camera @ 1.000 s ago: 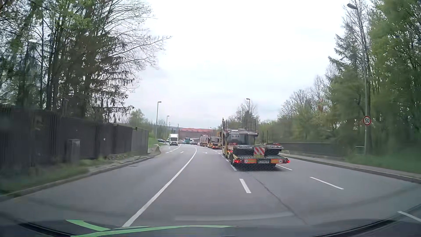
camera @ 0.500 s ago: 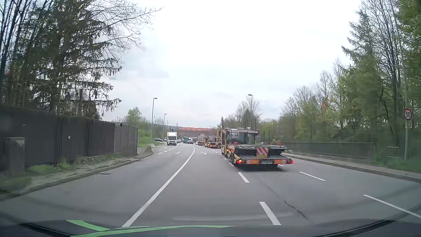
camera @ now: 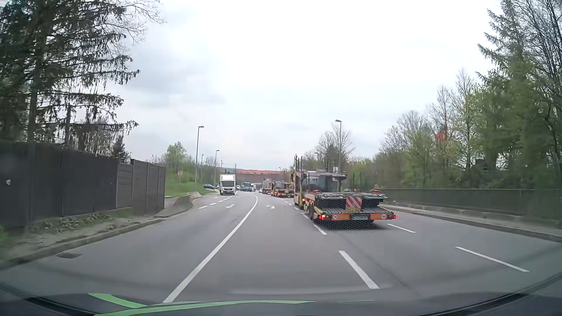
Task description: Follow the waypoints while adhering to traffic rules and regulations
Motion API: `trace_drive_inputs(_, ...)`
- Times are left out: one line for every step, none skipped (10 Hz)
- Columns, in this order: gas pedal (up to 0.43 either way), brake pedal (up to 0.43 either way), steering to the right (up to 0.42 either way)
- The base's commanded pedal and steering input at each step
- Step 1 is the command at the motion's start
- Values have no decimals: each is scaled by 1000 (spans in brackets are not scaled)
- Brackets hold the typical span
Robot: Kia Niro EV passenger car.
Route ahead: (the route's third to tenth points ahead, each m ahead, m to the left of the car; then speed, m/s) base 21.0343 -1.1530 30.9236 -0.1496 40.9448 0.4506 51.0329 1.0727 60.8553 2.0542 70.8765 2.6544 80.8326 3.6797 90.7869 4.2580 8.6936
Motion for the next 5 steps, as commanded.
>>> trace_drive_inputs(79,0,1)
trace_drive_inputs(79,0,1)
trace_drive_inputs(79,0,1)
trace_drive_inputs(79,0,1)
trace_drive_inputs(79,0,0)
